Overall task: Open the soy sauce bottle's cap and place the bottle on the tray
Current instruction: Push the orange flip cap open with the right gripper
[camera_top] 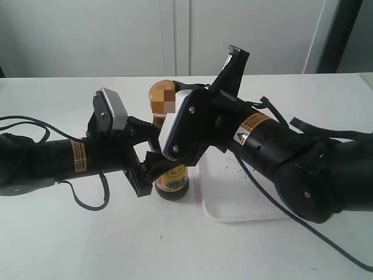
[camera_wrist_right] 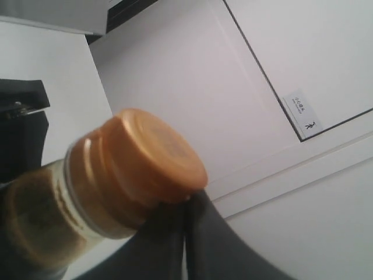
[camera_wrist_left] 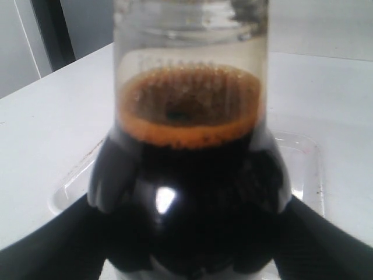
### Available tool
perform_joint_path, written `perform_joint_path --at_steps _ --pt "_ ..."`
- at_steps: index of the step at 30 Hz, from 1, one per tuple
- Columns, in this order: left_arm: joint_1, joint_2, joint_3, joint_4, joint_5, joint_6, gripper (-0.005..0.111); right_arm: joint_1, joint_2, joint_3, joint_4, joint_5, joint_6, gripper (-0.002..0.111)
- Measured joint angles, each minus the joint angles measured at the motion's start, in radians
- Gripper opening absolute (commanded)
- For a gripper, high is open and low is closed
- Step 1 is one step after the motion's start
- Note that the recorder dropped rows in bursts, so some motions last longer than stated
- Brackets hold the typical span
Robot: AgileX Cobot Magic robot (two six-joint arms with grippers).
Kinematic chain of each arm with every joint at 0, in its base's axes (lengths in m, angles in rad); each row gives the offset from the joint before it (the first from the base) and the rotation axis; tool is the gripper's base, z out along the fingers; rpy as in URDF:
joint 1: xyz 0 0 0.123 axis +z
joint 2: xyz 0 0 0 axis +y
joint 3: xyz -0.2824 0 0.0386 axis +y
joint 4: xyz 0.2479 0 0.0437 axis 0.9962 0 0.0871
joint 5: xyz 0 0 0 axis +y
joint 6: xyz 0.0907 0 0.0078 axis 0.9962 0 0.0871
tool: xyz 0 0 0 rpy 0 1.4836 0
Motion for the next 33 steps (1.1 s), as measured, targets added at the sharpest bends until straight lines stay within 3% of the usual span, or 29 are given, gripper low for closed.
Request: perform_joint_path --at_steps 9,19,27,33 --pt "0.0 0.0 0.0 0.0 0.0 0.008 0.0 0.026 -0.067 -0.007 -0.032 0.017 0.0 0.0" --pt "0.0 0.0 0.0 -0.002 0.0 0.008 0.0 0.118 -0.159 -0.011 -0.144 0.02 0.142 0.0" --pt "0.0 0.0 0.0 -0.002 0.0 0.008 0.0 0.12 -0.161 -0.011 0.276 0.021 0.153 0.0" --pt "0.0 0.0 0.0 -0.002 0.0 0.008 0.0 0.103 -0.161 -0.03 0.402 0.059 0.178 0.0"
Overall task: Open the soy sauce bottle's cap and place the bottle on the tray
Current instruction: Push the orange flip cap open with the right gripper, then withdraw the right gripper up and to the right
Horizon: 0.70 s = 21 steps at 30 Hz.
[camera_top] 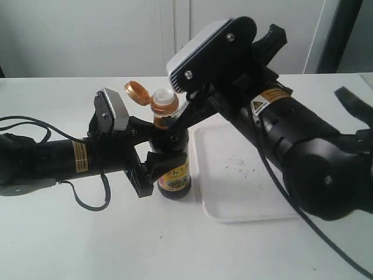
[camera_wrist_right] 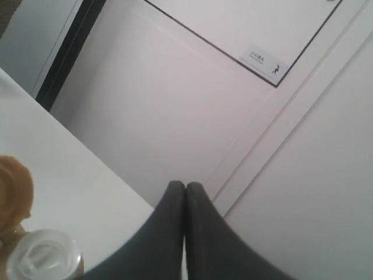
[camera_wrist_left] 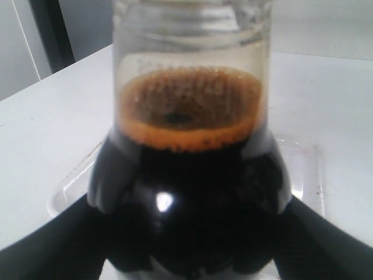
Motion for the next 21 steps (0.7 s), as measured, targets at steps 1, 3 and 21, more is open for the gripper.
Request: perform_joint_path --at_steps 1,3,21 --pt "0.0 0.0 0.0 0.0 0.0 0.0 0.0 -0.014 0.0 -0.013 0.007 0.031 0.013 0.0" --pt "0.0 0.0 0.0 0.0 0.0 0.0 0.0 -0.048 0.0 -0.043 0.015 0.107 0.033 0.0" --pt "0.0 0.0 0.0 0.0 0.0 0.0 0.0 -0.387 0.0 -0.151 -0.055 0.727 0.047 0.0"
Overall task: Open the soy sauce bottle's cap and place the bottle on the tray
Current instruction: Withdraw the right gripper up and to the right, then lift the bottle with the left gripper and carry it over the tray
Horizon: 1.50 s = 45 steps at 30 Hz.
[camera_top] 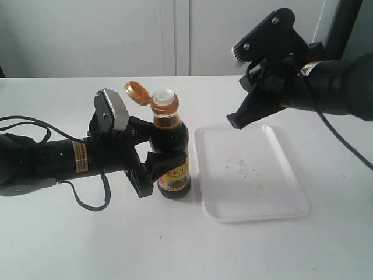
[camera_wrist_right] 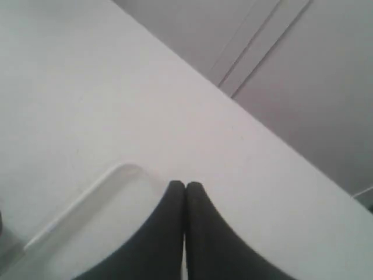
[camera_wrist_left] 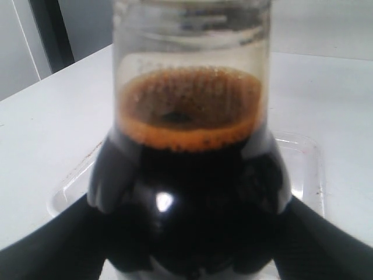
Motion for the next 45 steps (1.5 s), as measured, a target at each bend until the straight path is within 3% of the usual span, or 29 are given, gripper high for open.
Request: perform_joint_path --at_steps 7,11,15,26,32,45 --pt "0.0 0.0 0.0 0.0 0.0 0.0 0.0 -0.052 0.002 -0.13 -0.052 0.6 -0.086 0.0" --pt "0.0 0.0 0.0 0.0 0.0 0.0 0.0 -0.054 0.054 -0.167 -0.313 0.821 0.135 0.0" --pt "0.0 0.0 0.0 0.0 0.0 0.0 0.0 -0.088 0.076 -0.168 -0.472 0.831 0.421 0.0" --pt "0.0 0.0 0.0 0.0 0.0 0.0 0.0 -0.333 0.076 -0.168 -0.32 0.768 0.524 0.0" --pt "0.0 0.0 0.0 -0.002 0.002 -0.018 0.0 -0.351 0.076 -0.171 -0.222 0.72 0.516 0.0" --pt "0.0 -0.017 0.0 0.001 0.032 -0.06 0.0 -0.351 0.076 -0.171 -0.194 0.668 0.512 0.0"
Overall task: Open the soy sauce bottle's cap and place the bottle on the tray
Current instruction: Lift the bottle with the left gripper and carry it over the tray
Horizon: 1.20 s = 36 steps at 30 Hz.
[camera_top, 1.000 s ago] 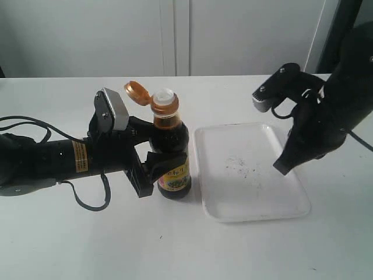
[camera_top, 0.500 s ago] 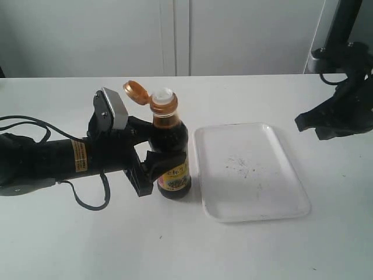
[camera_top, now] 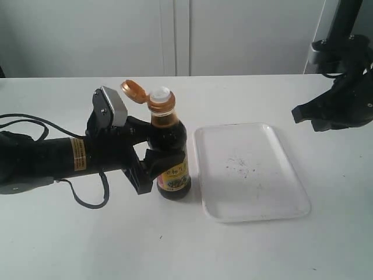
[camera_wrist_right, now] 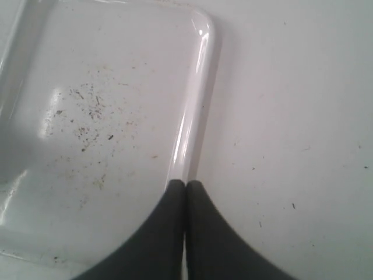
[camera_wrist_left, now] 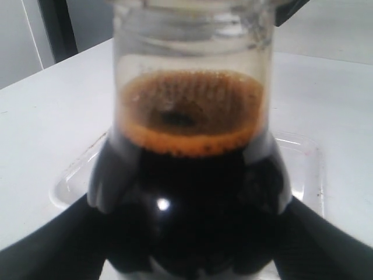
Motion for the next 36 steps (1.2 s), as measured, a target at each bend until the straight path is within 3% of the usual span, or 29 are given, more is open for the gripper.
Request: perform_joint_path --at_steps 8,19,28,36 --pt "0.0 -0.122 0.002 0.039 0.078 -0.045 0.0 0.0 0.0 0.0 0.025 -0.028 -0.001 0.0" --pt "-0.015 -0.179 0.002 -0.078 0.079 -0.067 0.0 0.0 0.0 0.0 0.018 -0.11 -0.001 0.0" --pt "-0.128 -0.172 -0.072 -0.104 0.215 -0.065 0.0 0.0 0.0 0.0 0.0 -0.126 -0.001 0.0" --pt "-0.217 -0.122 -0.169 -0.133 0.257 -0.063 0.0 0.0 0.0 0.0 -0.052 -0.144 -0.002 0.0"
